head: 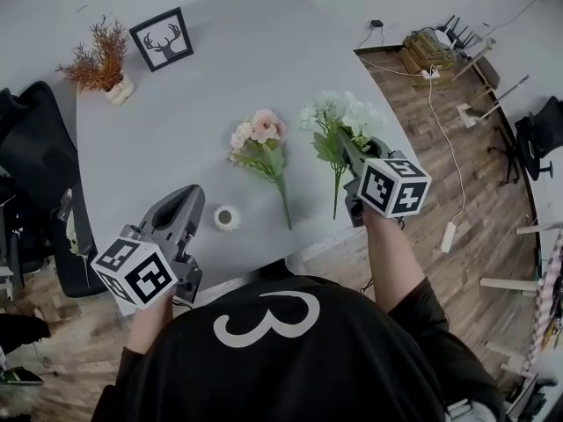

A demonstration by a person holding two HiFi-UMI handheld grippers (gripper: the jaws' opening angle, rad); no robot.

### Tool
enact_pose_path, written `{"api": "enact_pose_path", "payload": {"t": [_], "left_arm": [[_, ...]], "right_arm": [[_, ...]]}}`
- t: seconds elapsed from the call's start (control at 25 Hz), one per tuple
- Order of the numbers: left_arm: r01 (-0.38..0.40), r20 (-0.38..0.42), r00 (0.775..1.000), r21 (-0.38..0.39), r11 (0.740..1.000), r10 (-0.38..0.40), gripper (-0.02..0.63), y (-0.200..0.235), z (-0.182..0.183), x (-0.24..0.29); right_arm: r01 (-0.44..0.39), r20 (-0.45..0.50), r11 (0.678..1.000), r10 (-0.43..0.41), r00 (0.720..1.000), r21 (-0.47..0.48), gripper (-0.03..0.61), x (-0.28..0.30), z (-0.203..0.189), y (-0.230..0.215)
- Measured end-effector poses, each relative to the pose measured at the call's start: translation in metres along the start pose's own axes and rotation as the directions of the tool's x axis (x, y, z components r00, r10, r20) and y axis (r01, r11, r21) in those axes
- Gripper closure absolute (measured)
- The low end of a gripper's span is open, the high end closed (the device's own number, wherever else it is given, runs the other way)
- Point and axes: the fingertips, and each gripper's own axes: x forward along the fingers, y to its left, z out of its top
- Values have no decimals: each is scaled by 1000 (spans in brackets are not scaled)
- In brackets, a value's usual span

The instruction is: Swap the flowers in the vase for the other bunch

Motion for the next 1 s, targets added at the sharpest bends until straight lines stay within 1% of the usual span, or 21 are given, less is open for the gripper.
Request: {"api": "enact_pose_path", "payload": {"t": [0.24, 0.48, 0.56, 0.72, 0.92, 1.0], "left_arm": [[57, 29, 998, 20, 998, -58, 602, -26, 1, -38], [109, 58, 992, 34, 993, -111, 601, -49, -5, -75], [118, 62, 991, 41, 992, -120, 602, -56, -9, -89], [118, 68, 990, 53, 992, -122, 602, -60, -15, -114], [112, 49, 992, 61, 992, -115, 601, -54, -26, -137], [106, 51, 993, 57, 993, -109, 602, -50, -26, -146]], "right_arm": [[-15, 152, 999, 22, 988, -50, 534, -52, 44, 53], [-39, 272, 994, 65, 960, -99, 534, -104, 66, 106], [-58, 313, 992, 92, 945, -116, 534, -120, 70, 124], [-112, 390, 980, 168, 905, -163, 534, -145, 80, 165], [-159, 435, 960, 247, 866, -229, 534, -156, 89, 214], [-189, 452, 951, 285, 845, -246, 534, -157, 93, 232]]}}
